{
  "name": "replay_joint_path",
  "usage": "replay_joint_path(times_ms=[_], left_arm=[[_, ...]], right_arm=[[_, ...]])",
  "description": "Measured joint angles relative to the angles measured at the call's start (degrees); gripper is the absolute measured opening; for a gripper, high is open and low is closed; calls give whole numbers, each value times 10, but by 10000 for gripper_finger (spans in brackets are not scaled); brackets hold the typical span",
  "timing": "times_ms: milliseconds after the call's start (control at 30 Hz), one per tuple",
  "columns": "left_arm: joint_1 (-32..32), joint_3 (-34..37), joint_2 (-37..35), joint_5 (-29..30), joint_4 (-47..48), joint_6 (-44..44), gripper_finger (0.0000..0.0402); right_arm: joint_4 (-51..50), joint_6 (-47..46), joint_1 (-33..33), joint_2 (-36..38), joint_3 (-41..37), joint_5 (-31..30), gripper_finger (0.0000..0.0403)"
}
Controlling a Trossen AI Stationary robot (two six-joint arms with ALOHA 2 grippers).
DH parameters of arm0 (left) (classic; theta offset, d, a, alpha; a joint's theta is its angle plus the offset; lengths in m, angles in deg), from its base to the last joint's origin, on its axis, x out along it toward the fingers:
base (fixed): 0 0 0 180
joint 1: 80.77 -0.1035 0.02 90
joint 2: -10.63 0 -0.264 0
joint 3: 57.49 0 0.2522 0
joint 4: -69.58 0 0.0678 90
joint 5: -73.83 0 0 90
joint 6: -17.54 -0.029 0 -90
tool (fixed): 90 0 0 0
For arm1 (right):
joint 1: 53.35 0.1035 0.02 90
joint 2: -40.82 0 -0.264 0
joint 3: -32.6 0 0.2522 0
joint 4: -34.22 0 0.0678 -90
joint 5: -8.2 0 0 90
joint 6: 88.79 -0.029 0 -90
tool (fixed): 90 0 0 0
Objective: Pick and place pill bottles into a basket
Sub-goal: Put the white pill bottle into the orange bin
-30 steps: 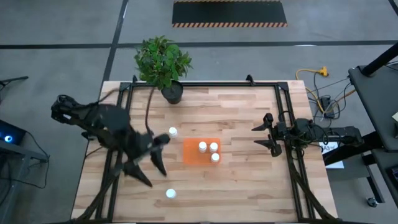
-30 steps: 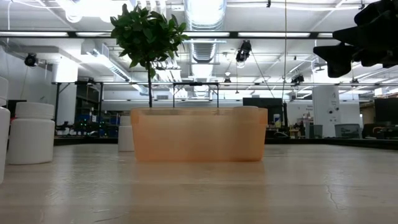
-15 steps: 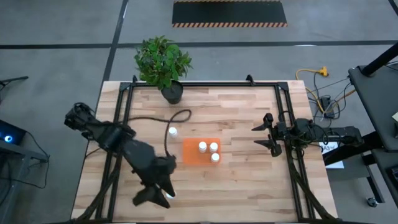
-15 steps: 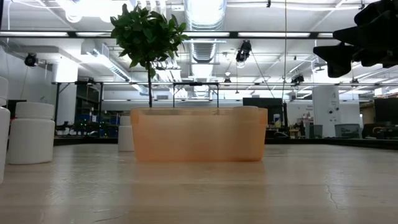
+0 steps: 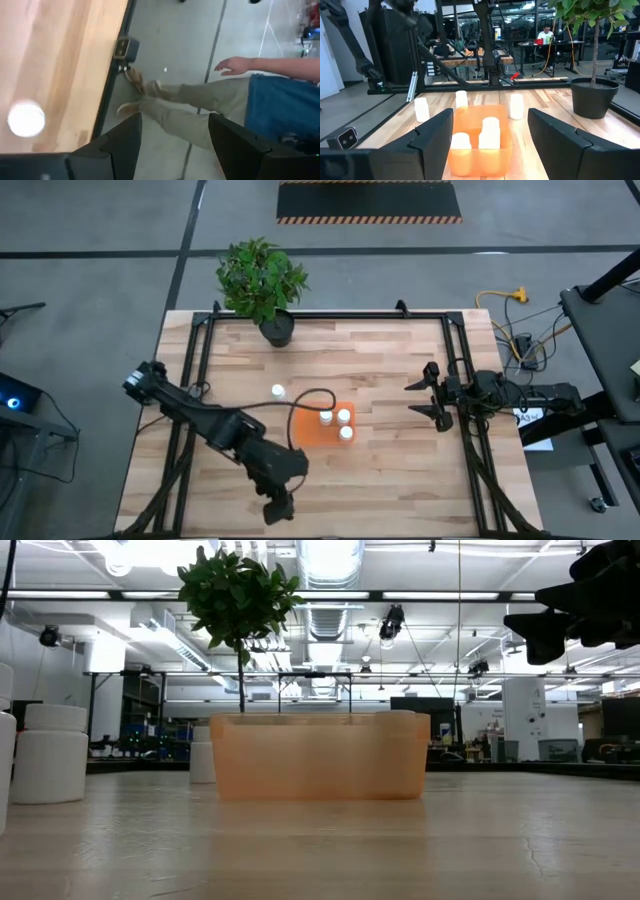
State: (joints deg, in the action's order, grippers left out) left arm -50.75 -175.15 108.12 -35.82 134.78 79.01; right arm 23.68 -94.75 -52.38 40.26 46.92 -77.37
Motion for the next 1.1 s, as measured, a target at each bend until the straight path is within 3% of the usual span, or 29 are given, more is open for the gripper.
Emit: replay_joint_path(times_ms=[133, 200, 400, 733, 1100], left_arm=[[0, 2, 29, -41, -4, 12, 212], [1, 2, 39, -31, -13, 49, 212], [6, -6, 44, 70, 23, 136, 212], [59, -116, 35, 229, 254, 266, 212], [76, -90, 36, 210, 321, 383, 212]], right_arm=[[0, 0, 0, 0, 0, 0, 248], [0, 0, 0, 0, 0, 0, 250], [0, 0, 0, 0, 0, 0, 250], [0, 0, 0, 0, 0, 0, 251], [0, 0, 0, 0, 0, 0, 251]])
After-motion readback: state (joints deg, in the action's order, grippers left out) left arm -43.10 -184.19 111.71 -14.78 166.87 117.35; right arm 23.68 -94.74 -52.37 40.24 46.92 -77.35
